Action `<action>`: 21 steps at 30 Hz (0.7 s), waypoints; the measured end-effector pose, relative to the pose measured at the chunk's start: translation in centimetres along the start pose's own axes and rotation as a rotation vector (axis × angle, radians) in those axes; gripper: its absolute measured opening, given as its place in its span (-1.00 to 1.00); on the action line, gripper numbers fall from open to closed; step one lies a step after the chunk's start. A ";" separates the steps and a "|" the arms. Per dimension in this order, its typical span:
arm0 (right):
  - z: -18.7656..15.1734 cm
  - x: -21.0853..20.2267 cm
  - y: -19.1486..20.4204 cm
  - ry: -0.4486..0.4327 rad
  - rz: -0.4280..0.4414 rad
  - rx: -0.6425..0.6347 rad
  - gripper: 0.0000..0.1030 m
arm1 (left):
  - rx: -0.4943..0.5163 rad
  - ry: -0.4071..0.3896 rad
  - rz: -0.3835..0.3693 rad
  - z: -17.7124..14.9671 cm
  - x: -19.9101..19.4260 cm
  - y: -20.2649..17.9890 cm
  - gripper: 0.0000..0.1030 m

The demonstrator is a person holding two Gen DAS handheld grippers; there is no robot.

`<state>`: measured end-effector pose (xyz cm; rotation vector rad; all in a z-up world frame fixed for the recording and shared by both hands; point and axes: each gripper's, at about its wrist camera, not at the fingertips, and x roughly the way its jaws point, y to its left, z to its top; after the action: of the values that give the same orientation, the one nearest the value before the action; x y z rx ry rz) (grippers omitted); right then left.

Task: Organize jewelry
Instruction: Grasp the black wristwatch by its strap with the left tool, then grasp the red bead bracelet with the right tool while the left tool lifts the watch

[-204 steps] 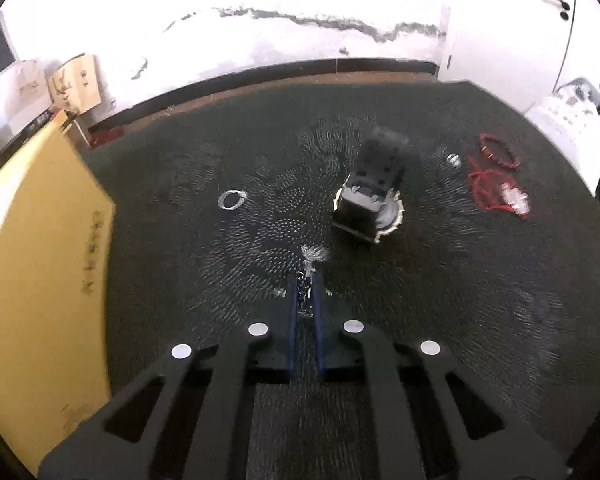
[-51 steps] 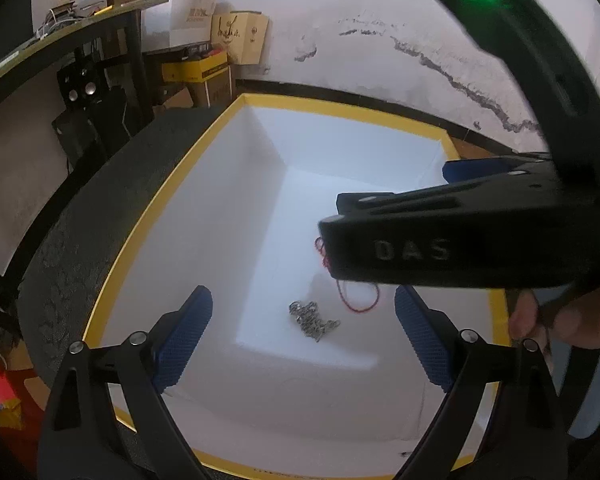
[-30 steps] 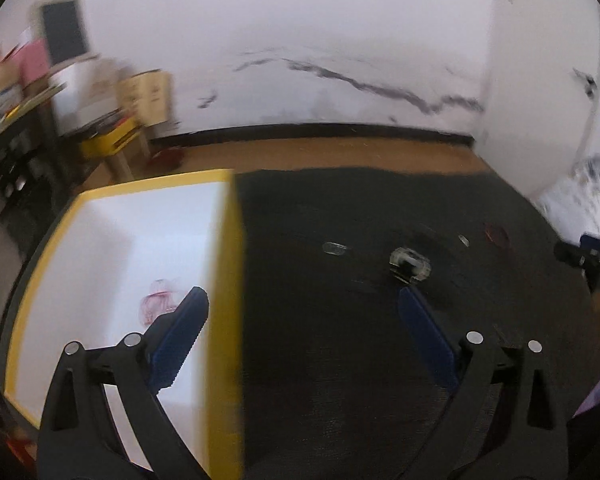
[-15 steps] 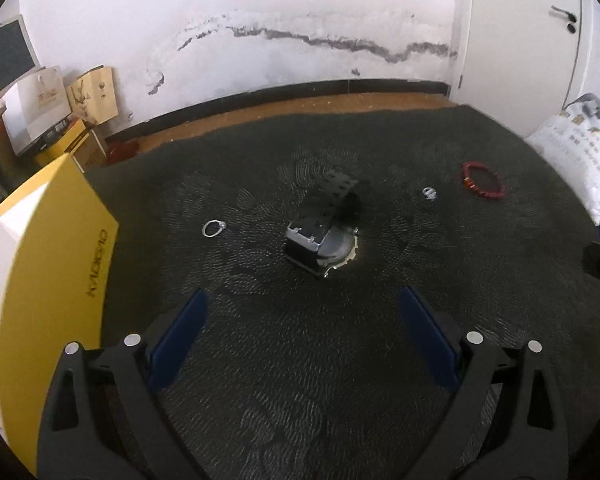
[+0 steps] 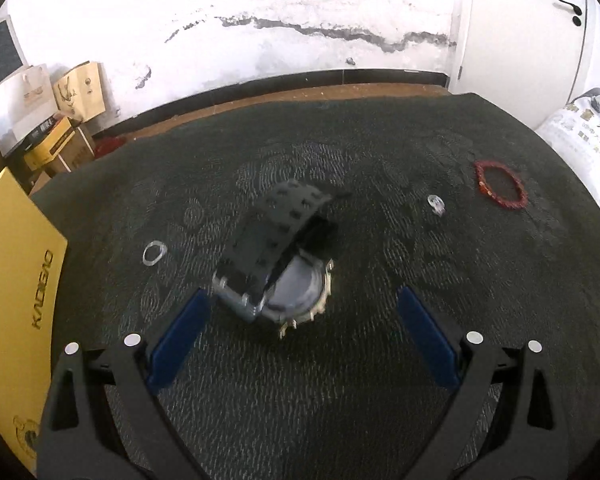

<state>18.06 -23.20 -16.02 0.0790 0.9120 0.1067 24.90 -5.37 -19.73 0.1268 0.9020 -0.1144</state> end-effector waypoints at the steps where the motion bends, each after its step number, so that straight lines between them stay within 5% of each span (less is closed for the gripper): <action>1: 0.1 0.3 0.1 0.005 0.000 -0.001 0.87 | -0.001 0.003 0.003 0.2 0.4 0.0 0.81; 11: 0.3 1.1 0.1 0.023 0.004 0.003 0.87 | -0.034 0.031 -0.031 1.4 2.9 0.3 0.81; 14: 0.2 1.2 0.0 0.027 0.003 0.008 0.87 | -0.039 0.007 -0.022 1.4 2.5 0.4 0.38; 15: 0.2 1.4 -0.1 0.030 0.001 0.008 0.87 | -0.055 -0.005 -0.008 1.4 2.3 0.7 -0.01; 21: 0.1 1.7 -0.7 0.033 -0.011 0.016 0.87 | -0.055 0.000 -0.018 0.9 1.4 1.0 -0.03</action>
<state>19.22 -23.66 -17.34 0.0876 0.9465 0.0905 26.58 -4.58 -20.22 0.0673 0.9053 -0.1063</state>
